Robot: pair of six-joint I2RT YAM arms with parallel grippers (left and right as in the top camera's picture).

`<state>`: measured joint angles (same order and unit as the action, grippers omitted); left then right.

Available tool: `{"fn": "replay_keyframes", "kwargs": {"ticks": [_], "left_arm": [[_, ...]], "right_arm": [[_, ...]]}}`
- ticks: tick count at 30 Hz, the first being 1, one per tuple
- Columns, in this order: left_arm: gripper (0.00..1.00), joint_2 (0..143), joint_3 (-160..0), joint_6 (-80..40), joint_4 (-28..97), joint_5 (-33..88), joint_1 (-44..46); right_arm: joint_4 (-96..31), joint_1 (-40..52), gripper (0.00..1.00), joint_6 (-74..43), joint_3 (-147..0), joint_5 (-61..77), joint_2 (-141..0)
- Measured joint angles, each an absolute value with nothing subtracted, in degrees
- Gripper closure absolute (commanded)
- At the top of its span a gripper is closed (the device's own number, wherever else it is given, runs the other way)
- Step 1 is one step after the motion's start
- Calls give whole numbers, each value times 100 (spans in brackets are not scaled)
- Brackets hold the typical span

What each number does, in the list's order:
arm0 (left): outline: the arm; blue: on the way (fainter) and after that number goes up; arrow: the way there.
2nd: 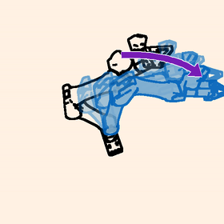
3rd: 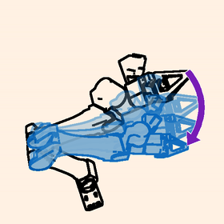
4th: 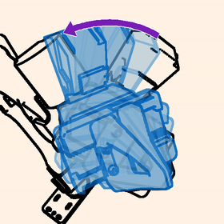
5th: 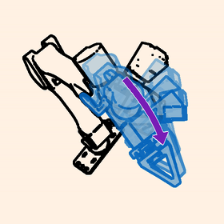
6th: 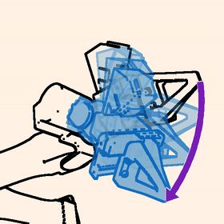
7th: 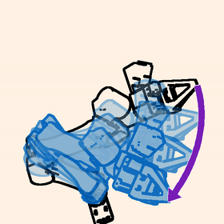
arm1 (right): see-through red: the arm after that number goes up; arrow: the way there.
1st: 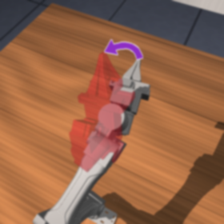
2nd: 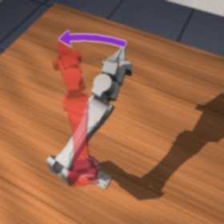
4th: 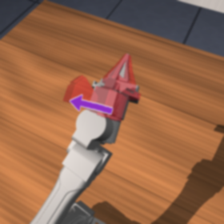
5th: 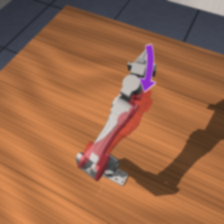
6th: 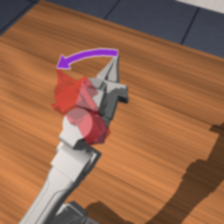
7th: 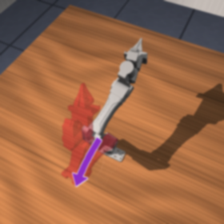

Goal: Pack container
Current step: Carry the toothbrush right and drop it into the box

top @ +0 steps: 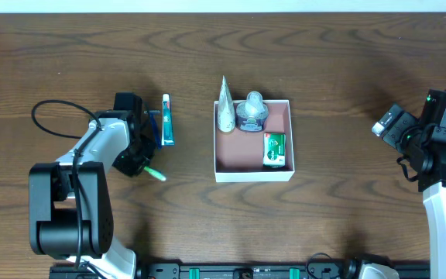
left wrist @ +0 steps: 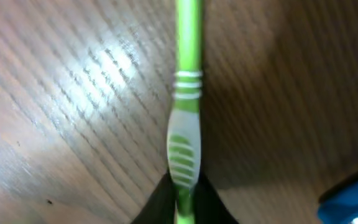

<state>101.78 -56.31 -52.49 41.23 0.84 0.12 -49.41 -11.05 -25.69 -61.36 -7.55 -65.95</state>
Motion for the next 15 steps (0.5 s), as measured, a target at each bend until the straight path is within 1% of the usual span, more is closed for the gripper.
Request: {"fn": "replay_keyframes", "kwargs": {"ticks": [7, 12, 15], "left_arm": [[94, 10178, -5631, -4917, 4263, 56, 10], [94, 10145, -5634, -4414, 4635, 40, 10], [94, 9856, -5634, -3988, 4821, 84, 10]], "right_arm": [[-4943, -1105, 1, -2569, -6136, -755, -6595], [-4943, -1105, 1, -2569, -6136, -755, -6595], [-4943, -1105, 1, -2569, -6136, -753, -6595]]}}
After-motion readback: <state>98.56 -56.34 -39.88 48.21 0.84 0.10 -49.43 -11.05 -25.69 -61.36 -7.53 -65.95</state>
